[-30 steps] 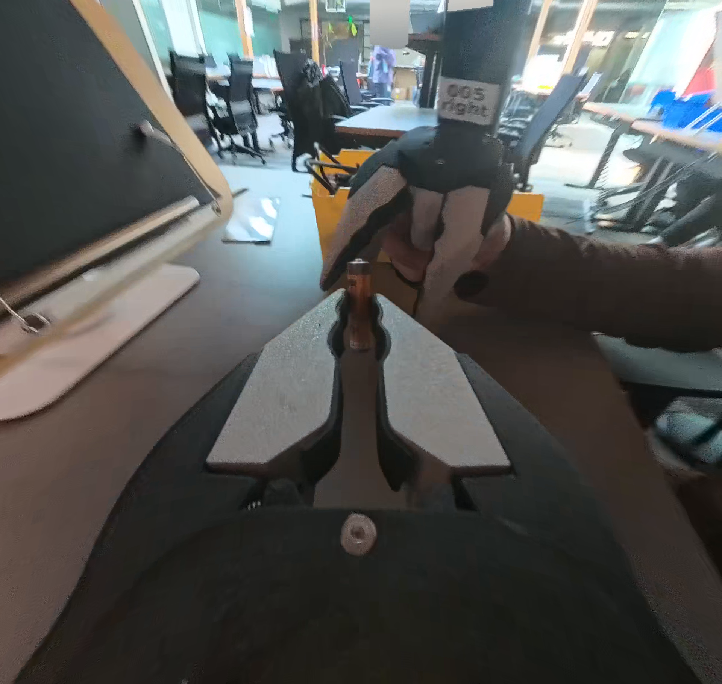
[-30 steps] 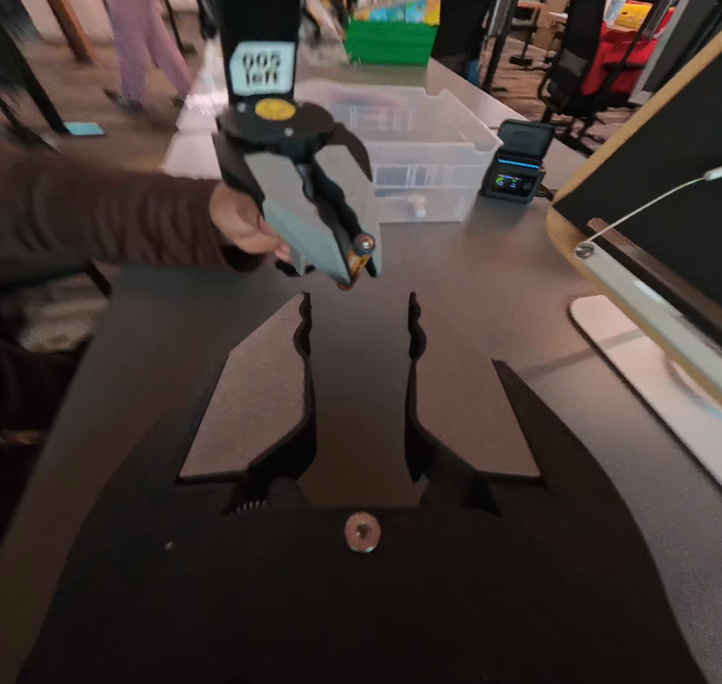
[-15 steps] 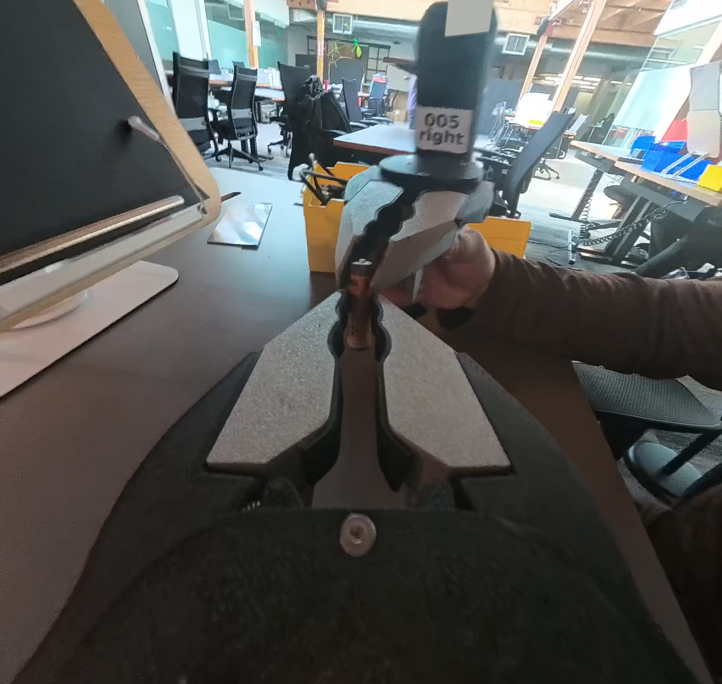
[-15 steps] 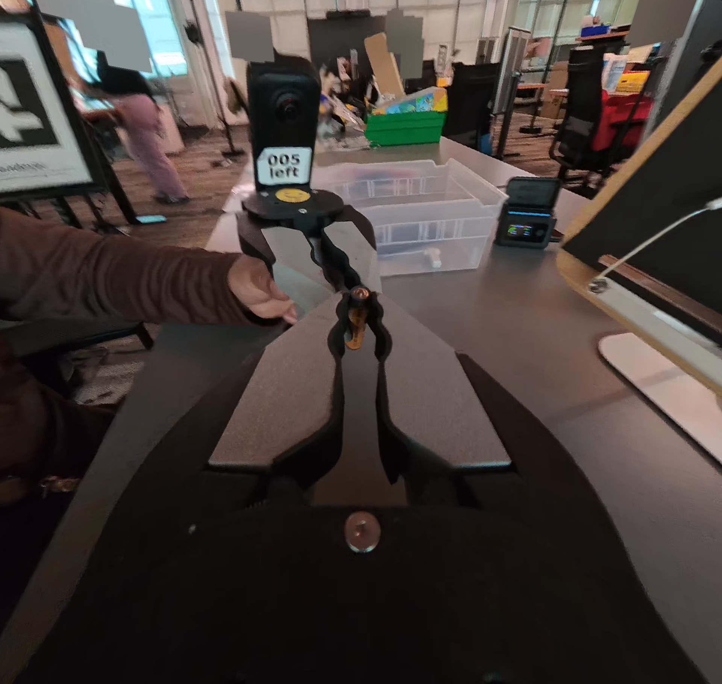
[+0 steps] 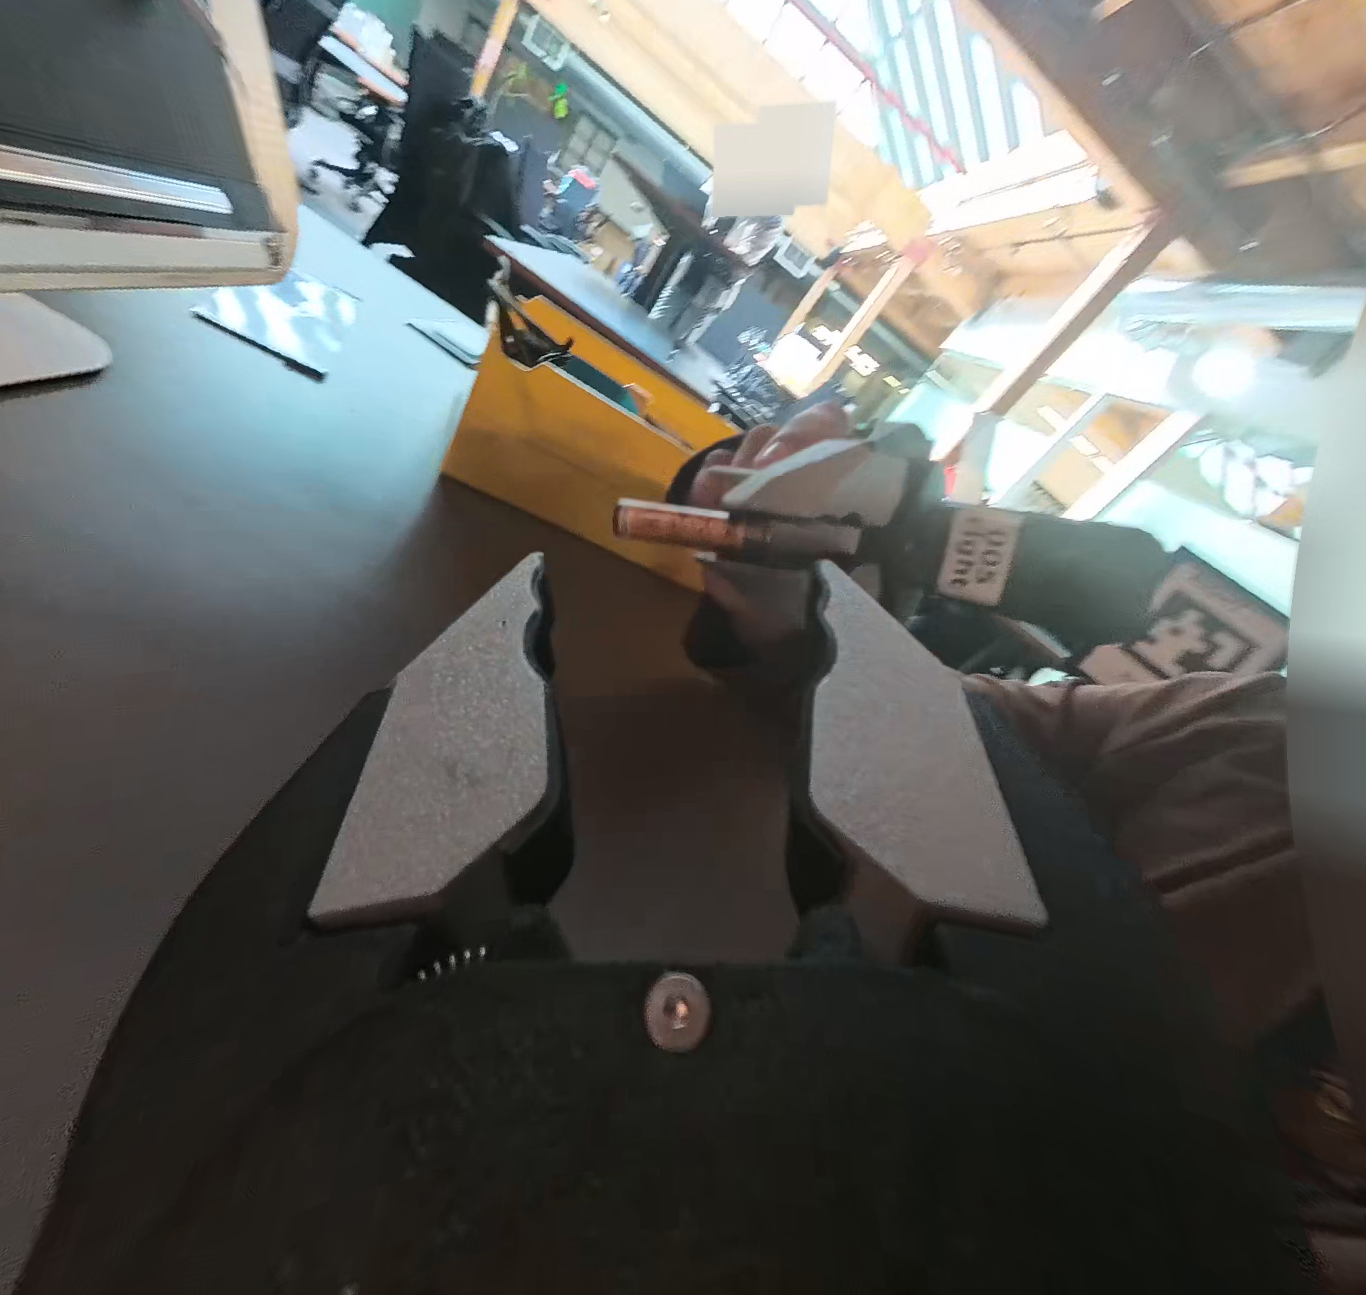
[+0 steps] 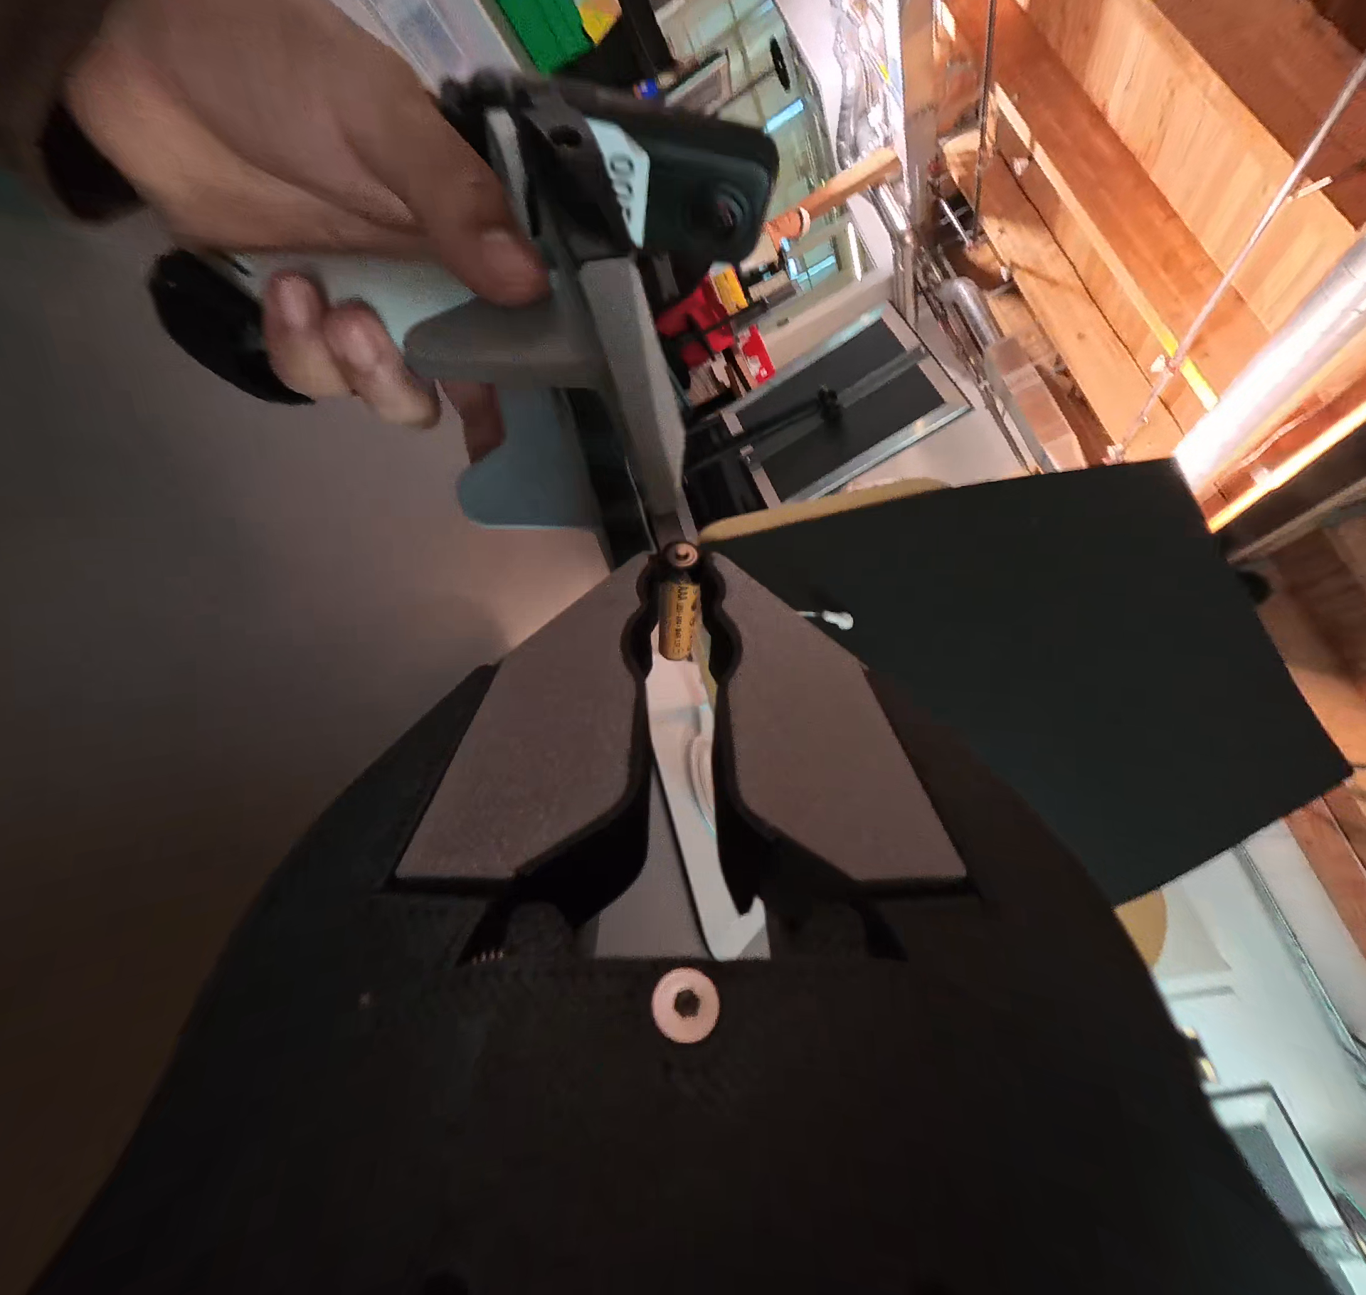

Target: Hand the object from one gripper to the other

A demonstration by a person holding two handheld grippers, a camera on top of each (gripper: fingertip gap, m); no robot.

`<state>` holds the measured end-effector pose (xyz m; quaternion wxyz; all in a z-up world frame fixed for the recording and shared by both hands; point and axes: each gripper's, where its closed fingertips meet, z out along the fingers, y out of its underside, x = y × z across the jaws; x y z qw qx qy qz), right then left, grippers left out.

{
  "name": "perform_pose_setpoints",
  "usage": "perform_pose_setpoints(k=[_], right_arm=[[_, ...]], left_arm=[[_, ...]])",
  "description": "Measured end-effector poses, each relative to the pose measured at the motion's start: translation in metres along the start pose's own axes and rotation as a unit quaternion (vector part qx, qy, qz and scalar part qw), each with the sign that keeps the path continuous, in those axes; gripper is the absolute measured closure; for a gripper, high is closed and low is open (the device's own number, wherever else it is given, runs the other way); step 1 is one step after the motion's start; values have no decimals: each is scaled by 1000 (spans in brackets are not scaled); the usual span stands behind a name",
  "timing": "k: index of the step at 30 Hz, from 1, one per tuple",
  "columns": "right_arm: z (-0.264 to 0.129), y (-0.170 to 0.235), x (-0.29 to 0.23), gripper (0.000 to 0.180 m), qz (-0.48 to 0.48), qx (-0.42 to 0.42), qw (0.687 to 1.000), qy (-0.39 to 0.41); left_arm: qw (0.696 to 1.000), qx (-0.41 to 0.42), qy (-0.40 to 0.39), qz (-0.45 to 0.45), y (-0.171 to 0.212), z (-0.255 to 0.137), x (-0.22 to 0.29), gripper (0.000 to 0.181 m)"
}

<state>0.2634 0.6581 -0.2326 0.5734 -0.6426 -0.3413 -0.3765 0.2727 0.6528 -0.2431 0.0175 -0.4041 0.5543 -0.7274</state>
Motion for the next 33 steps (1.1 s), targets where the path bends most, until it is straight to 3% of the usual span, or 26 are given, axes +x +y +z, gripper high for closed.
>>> perform_pose_setpoints(k=[3,8,10,18,27,33], right_arm=[[-6,-21,-3,173,-9,41,999,-1],[-5,-30,-9,173,-8,50,999,-8],[-4,-29,-10,173,0,49,999,-11],[-1,-23,-10,173,46,39,998,-26],[2,-19,-7,172,76,29,996,-30],[-1,-21,-5,151,161,47,984,-67]], left_arm=[[998,2,52,-24,-1,1,15,104],[995,-13,91,-30,4,3,29,113],[995,-13,92,-18,4,3,31,127],[997,-18,71,1,5,2,25,137],[998,-7,59,-8,2,2,20,136],[996,56,37,57,-27,-14,27,136]])
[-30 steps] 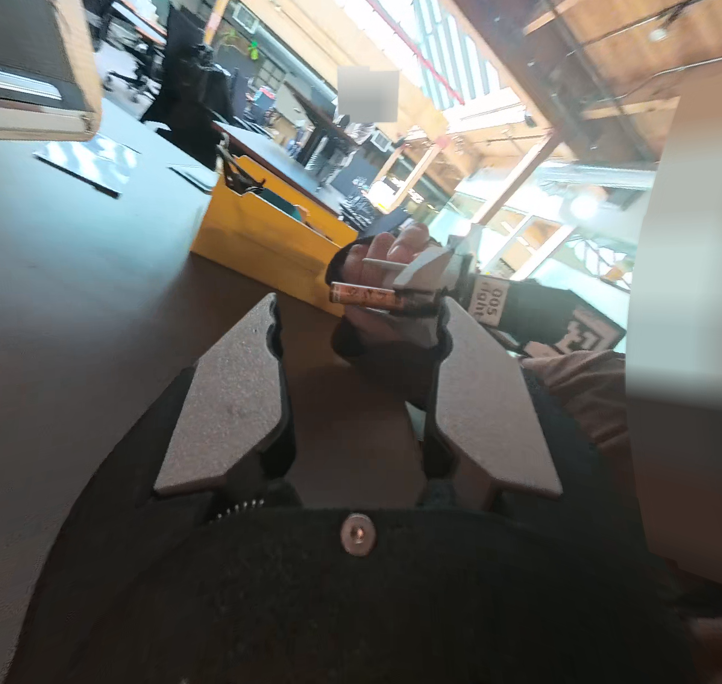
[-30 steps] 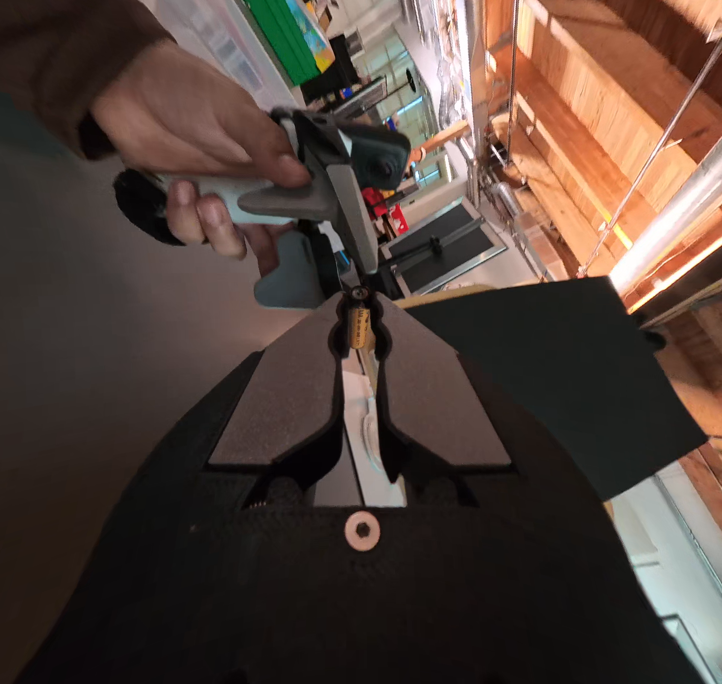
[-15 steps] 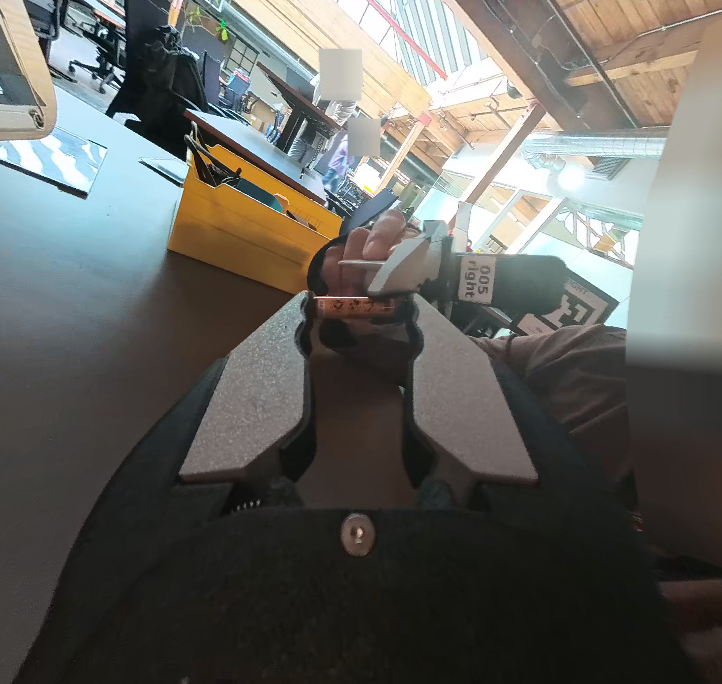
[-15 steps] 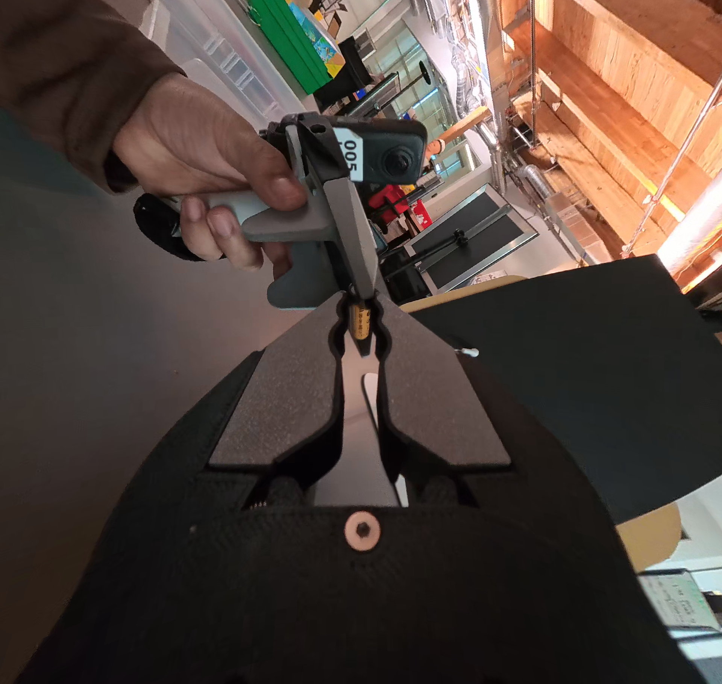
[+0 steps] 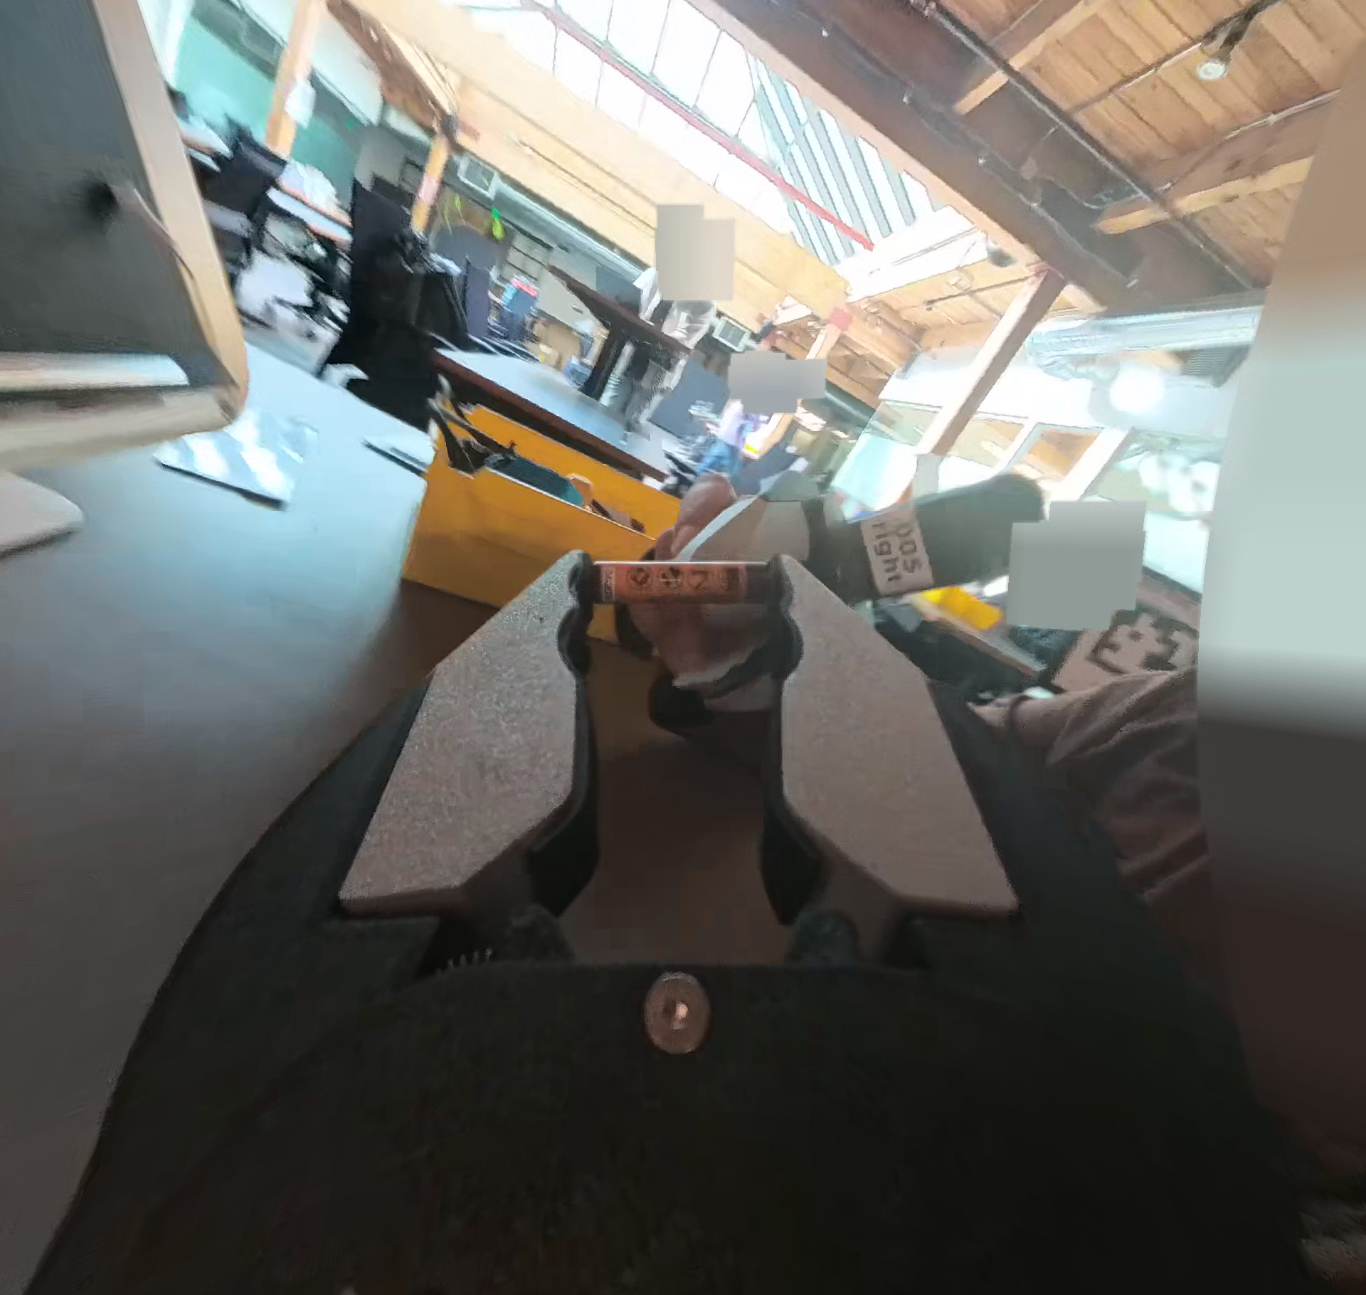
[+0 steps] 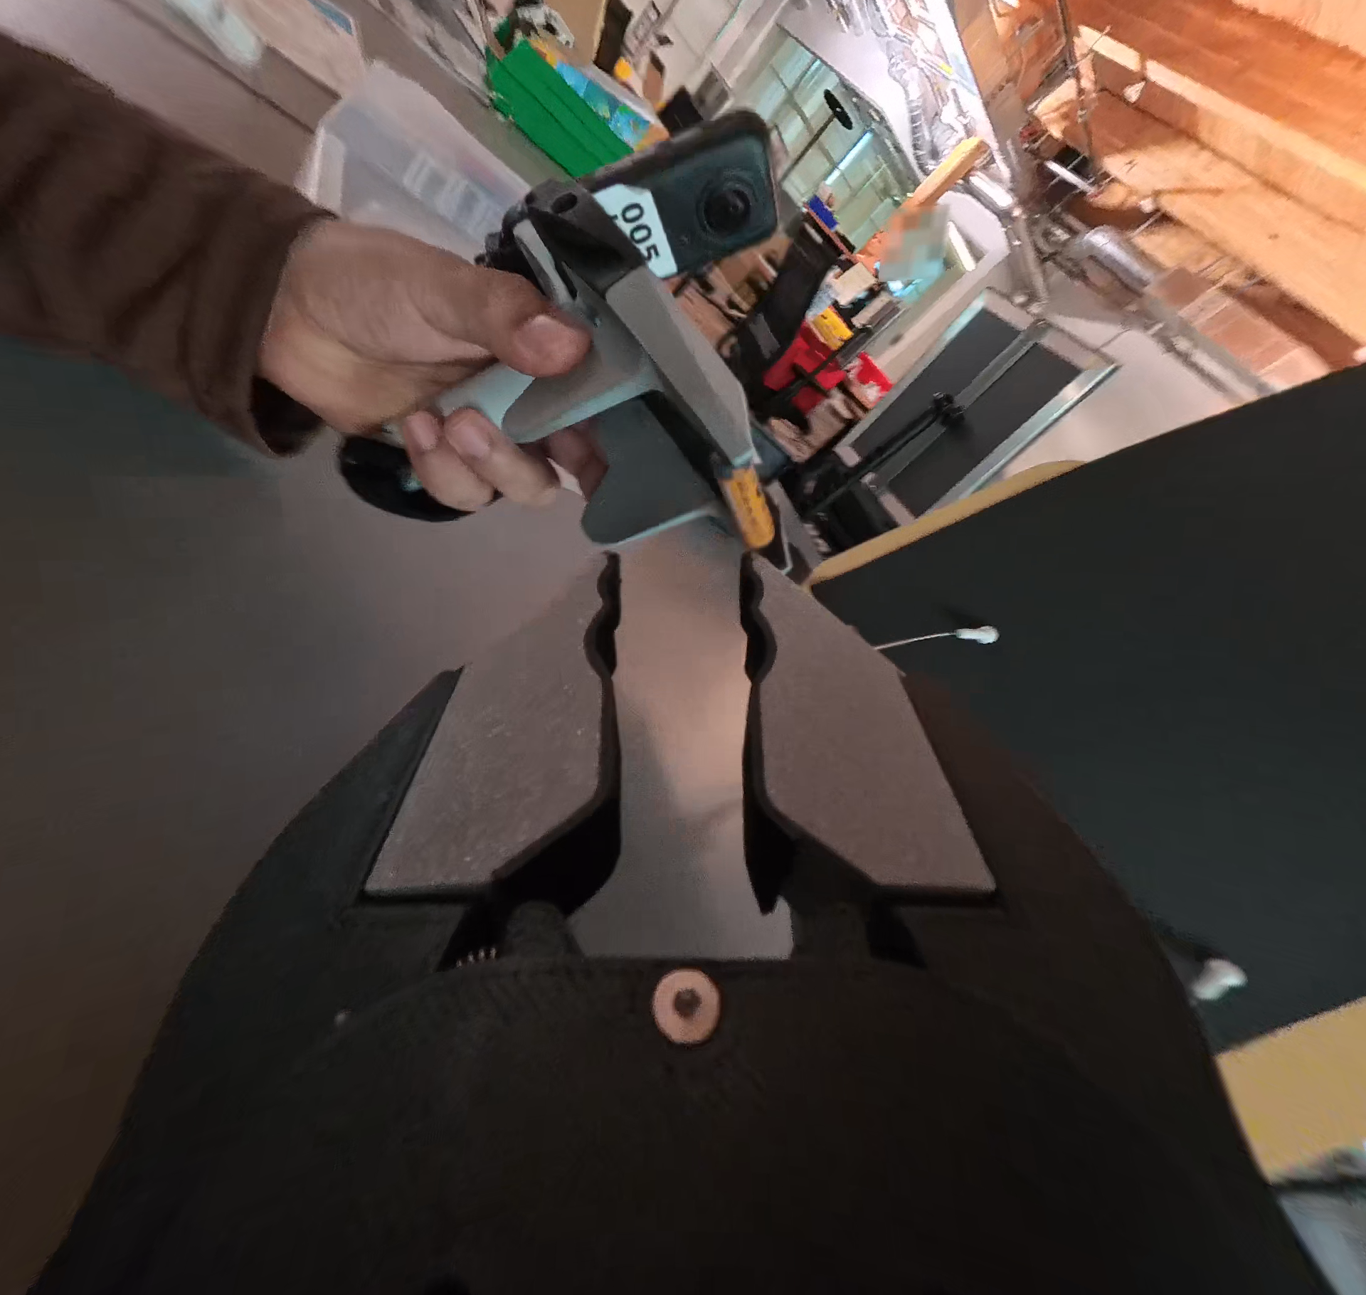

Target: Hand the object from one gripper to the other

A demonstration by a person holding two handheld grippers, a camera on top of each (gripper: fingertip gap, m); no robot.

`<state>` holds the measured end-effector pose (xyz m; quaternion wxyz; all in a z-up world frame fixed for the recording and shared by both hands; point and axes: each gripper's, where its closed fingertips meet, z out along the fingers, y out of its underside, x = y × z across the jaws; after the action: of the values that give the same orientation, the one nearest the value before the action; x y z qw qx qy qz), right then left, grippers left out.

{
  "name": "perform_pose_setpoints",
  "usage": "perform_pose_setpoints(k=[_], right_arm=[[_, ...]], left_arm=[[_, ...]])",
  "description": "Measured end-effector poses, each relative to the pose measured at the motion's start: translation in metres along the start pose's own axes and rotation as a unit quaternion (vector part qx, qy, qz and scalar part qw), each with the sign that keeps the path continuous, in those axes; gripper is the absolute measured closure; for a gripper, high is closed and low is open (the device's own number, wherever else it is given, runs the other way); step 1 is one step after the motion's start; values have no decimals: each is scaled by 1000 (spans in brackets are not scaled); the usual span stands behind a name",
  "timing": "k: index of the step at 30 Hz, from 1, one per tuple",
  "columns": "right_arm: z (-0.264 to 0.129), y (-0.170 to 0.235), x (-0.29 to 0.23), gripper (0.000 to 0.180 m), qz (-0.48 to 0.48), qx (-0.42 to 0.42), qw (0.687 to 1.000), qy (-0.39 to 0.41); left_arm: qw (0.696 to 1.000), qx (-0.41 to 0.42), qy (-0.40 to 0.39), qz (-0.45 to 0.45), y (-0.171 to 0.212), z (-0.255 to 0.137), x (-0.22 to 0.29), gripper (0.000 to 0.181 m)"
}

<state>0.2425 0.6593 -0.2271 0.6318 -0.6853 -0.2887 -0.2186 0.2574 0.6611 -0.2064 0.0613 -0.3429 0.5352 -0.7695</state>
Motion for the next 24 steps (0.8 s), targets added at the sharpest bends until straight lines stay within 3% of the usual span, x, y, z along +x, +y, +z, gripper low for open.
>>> perform_pose_setpoints(k=[3,5,9,16,18,21,24], right_arm=[[-9,-5,5,153,111,31,992,-56],[-16,-6,12,153,237,54,964,-107],[-26,-17,-1,151,425,89,861,-265],[-17,-23,-19,143,582,104,717,-370],[-9,-11,-27,168,587,68,722,-361],[-9,-7,-26,170,598,65,709,-367],[-6,-3,-22,171,564,61,750,-341]], left_arm=[[993,-19,-35,113,-4,-5,6,136],[980,-42,-33,191,0,-4,20,137],[934,-87,-68,339,13,-1,29,137],[870,-170,-110,450,45,12,18,136],[857,-183,-119,468,51,15,14,136],[839,-188,-138,492,52,16,9,136],[826,-185,-170,504,49,16,2,136]])
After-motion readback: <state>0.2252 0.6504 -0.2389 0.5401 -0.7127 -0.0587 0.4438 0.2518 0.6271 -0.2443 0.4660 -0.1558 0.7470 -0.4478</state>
